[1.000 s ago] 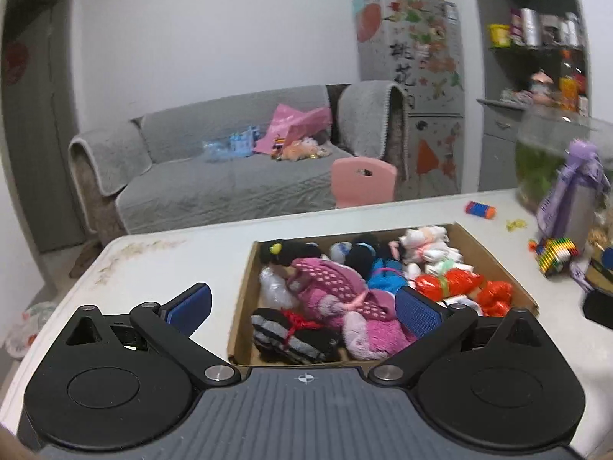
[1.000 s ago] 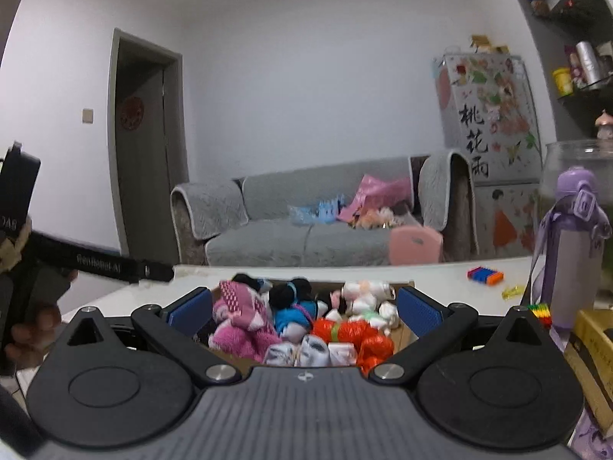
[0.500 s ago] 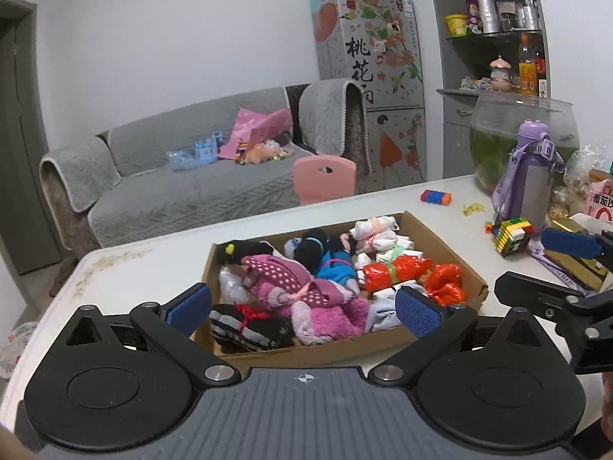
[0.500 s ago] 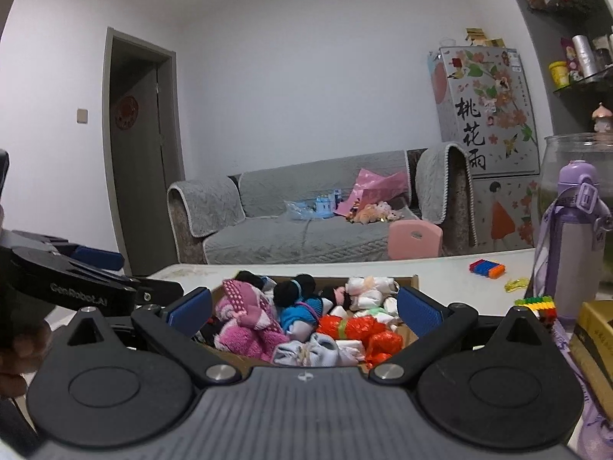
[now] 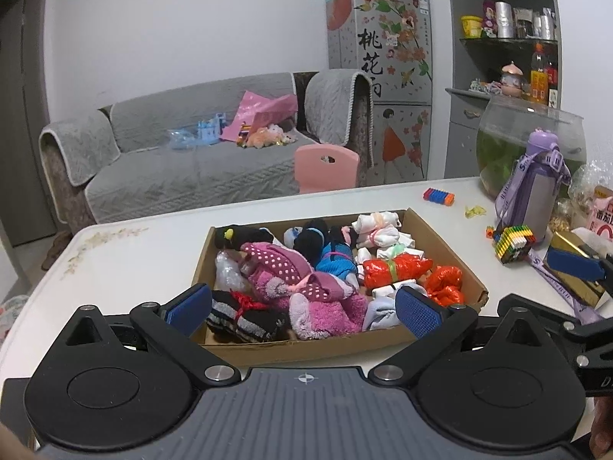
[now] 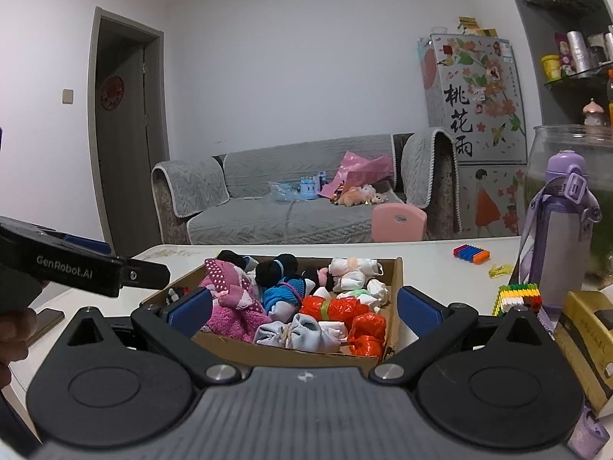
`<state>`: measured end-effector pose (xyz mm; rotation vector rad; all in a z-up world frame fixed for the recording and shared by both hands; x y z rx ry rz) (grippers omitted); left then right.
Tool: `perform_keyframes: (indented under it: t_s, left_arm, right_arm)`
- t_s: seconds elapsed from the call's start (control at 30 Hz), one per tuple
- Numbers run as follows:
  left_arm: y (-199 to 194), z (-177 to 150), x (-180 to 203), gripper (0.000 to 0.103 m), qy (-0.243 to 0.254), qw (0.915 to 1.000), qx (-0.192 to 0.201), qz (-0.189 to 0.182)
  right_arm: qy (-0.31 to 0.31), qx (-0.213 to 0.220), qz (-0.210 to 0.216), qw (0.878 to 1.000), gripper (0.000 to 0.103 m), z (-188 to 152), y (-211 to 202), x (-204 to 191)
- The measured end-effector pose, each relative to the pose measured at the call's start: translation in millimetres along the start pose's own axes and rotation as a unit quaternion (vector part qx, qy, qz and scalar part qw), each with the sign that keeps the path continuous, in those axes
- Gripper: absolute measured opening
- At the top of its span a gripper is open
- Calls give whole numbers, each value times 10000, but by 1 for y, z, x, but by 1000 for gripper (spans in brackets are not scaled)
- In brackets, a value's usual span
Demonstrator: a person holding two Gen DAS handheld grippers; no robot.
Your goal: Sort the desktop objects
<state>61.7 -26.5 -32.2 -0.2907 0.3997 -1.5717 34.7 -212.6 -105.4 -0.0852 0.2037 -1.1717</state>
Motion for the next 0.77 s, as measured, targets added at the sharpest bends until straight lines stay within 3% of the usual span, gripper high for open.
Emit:
perform_keyframes:
  t_s: [0.77]
  left_arm:
    - [0, 0, 4, 103, 19, 9999, 4, -140]
  right_arm:
    - [-14, -45, 0, 10000, 103, -1, -2, 1]
Point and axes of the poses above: each gripper's, at about its wrist camera, not at the fingertips, and y roughly the way its jaws point, x to its right, z to its top, the point moved 4 cm from there along y, roughly the way its jaws point, and after that the axes turned 4 degrees about x, right-handed, at the moved point
